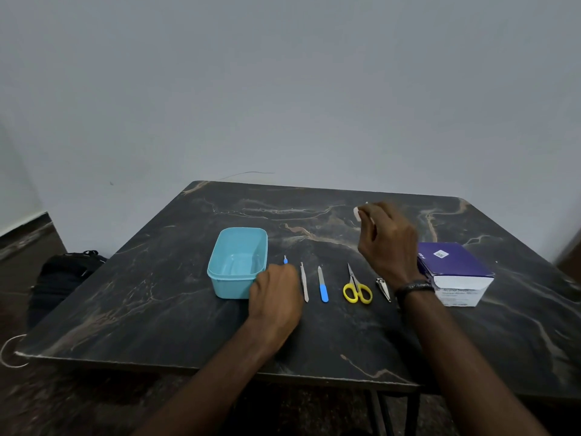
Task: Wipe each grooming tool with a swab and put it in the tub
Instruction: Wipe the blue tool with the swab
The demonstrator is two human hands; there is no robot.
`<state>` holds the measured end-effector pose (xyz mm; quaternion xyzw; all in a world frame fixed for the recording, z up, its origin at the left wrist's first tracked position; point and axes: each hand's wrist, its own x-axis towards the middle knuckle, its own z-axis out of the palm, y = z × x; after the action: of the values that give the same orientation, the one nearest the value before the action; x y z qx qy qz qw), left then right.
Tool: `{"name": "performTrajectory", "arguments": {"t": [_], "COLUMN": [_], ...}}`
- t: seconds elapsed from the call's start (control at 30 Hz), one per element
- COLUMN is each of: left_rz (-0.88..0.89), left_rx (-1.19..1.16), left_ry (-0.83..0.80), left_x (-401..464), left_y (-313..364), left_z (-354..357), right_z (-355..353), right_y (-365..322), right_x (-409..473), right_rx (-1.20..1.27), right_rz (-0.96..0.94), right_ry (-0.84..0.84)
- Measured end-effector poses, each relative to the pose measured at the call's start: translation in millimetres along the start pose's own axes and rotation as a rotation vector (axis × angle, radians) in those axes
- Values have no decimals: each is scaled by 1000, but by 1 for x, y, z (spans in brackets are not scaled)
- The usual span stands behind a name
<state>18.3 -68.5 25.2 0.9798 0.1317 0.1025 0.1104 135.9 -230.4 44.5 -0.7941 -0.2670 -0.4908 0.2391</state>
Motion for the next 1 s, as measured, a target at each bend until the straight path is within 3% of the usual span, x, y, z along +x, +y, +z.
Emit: {"name": "performTrajectory", "arguments": {"t": [0.5,0.7,0.83,1.0], "left_rz": [49,75,94,228], "left_rx": [117,105,-114,-649], "left_ry": [-73,-13,183,398], "left_x": [20,14,10,25], "left_y": [13,19,19,18], "left_z": [-4,-3,-8,7], "right_z": [9,9,10,13], "right_y": [-5,-6,-9,-9], "right_x": [-27,-27,-30,-30], "right_rx": [128,153,192,324], "right_rz": [-47,-27,50,251], "right_ry": [-92,-65,4,17]}}
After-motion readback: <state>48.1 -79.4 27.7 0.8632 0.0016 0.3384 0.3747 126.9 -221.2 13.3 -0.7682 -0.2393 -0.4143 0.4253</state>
